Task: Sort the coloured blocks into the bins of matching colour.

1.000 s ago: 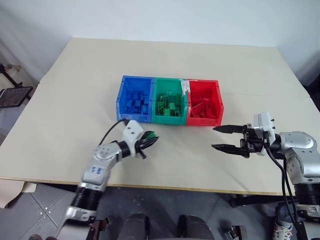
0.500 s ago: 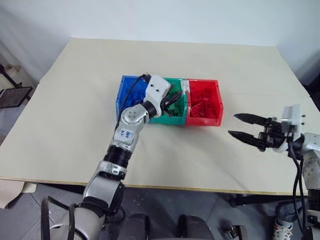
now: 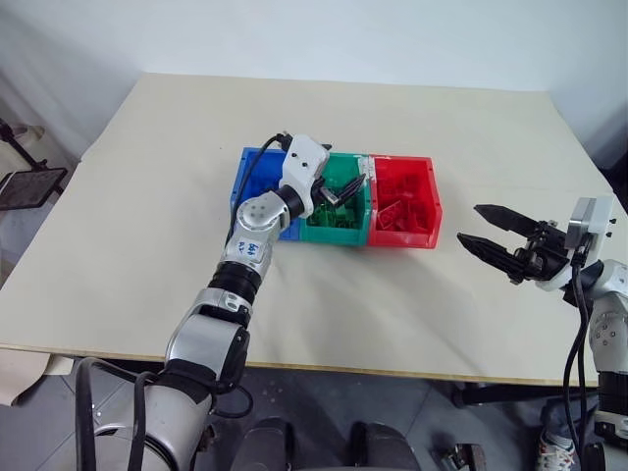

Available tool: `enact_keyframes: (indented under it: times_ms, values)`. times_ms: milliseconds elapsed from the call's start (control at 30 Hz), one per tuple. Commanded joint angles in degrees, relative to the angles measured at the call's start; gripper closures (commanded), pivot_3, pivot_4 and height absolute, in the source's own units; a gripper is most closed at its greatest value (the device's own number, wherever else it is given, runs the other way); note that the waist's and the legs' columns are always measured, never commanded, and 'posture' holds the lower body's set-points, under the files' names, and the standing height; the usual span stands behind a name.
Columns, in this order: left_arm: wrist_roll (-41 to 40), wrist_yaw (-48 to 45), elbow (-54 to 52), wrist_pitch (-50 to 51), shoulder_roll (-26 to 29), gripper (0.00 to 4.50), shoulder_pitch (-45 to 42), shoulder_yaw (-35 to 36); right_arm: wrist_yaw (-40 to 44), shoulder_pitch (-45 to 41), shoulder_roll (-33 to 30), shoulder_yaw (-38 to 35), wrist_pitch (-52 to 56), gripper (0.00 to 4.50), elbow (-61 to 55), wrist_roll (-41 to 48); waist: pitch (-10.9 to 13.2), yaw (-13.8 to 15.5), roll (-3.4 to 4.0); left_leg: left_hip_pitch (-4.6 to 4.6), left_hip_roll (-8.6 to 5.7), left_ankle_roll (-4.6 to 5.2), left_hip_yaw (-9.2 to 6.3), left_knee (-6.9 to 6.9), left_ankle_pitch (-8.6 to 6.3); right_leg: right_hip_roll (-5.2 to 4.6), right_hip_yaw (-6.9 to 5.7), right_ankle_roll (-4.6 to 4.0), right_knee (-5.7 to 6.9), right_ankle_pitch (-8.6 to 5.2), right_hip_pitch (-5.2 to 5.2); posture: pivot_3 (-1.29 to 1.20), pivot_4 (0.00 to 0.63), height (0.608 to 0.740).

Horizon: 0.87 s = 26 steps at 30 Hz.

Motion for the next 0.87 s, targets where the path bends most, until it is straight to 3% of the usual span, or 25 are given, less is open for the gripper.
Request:
enact_keyframes:
  times_ms: [33, 167, 367, 500, 600, 867]
  values:
    - [-3.30, -5.48, -11.66, 3.17, 1.89, 0.02, 4.46, 0.02, 0.74, -1.26, -1.01, -1.07, -0.20, 1.34, -0.35, 1.02, 0.00, -0.26, 0.00, 0.01, 0.01, 0.00, 0.00, 0.00, 0.00, 0.00, 0.01, 0.00, 0.02, 0.00, 0.00, 0.00, 0.150, 0.740]
    - [-13.24, -13.25, -44.56, 25.68, 10.99, 0.02, 23.58, -1.51, 5.72, -1.37, -3.85, 1.54, -0.02, 1.34, 1.04, -0.90, -0.04, -1.83, 0.09, 0.07, 0.11, -0.02, 0.03, -0.09, 0.01, 0.07, 0.10, -0.01, 0.04, 0.00, -0.05, 0.00, 0.150, 0.740]
    - [-25.20, -22.67, -63.23, 38.16, 24.94, 0.02, 41.19, 3.94, 12.62, -2.99, -7.56, 4.99, 0.43, 1.34, 3.49, -2.28, -0.02, -2.22, 0.08, 0.07, 0.19, -0.06, -0.11, 0.02, 0.03, 0.01, 0.32, -0.05, 0.02, -0.02, 0.07, 0.00, 0.150, 0.740]
    - [-27.62, -28.00, -65.18, 36.87, 32.09, 0.02, 50.10, 9.89, 18.48, -4.10, -10.43, 7.36, -1.54, 1.34, 7.32, -4.58, -0.02, -1.91, 0.10, 0.06, 0.15, -0.07, -0.22, 0.00, 0.01, -0.25, 0.57, -0.07, -0.07, -0.04, 0.12, 0.00, 0.150, 0.740]
    - [-27.22, -32.01, -60.98, 32.01, 35.60, 0.02, 54.32, 15.90, 21.15, -6.53, -11.57, 8.72, -3.07, 1.34, 11.03, -6.04, -0.02, -1.74, 0.09, 0.04, 0.15, -0.07, -0.22, -0.02, 0.00, -0.26, 0.56, -0.09, -0.14, -0.05, 0.13, 0.00, 0.150, 0.740]
    - [-25.90, -35.15, -50.25, 24.89, 39.29, 0.02, 52.09, 21.64, 23.11, -10.20, -11.58, 10.67, -5.49, 1.34, 16.23, -7.87, -0.01, -1.77, 0.12, 0.05, 0.15, -0.09, -0.18, -0.04, -0.03, -0.28, 0.51, -0.12, -0.07, -0.06, 0.06, 0.00, 0.150, 0.740]
